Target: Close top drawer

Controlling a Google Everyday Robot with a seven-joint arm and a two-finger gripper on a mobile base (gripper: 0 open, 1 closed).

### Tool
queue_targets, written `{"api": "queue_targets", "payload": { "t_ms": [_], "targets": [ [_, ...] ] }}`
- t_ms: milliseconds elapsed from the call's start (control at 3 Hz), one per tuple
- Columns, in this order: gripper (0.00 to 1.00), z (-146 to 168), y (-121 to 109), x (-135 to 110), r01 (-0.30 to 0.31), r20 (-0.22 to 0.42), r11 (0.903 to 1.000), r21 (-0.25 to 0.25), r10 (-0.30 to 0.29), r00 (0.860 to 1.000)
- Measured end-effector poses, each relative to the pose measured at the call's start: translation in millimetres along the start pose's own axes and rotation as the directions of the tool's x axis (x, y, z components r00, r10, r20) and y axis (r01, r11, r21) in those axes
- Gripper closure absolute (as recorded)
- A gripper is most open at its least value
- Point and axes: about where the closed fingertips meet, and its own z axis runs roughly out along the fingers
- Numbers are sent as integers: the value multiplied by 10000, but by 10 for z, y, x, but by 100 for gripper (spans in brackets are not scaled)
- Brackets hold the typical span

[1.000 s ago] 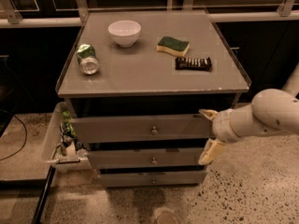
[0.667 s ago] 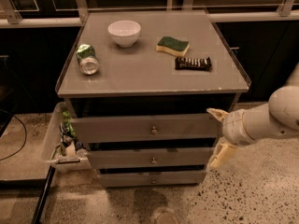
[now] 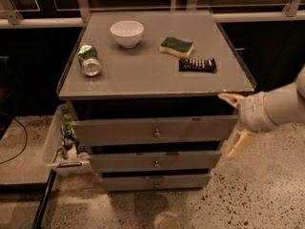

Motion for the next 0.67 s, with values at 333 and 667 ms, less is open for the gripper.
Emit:
{"api": "queue_targets", "payload": {
  "t_ms": [333, 667],
  "targets": [
    [0, -231, -531, -197, 866, -206, 9958, 282, -861, 9961],
    [0, -323, -1072, -365, 1318, -262, 9902, 451, -1307, 9911]
  ]
}}
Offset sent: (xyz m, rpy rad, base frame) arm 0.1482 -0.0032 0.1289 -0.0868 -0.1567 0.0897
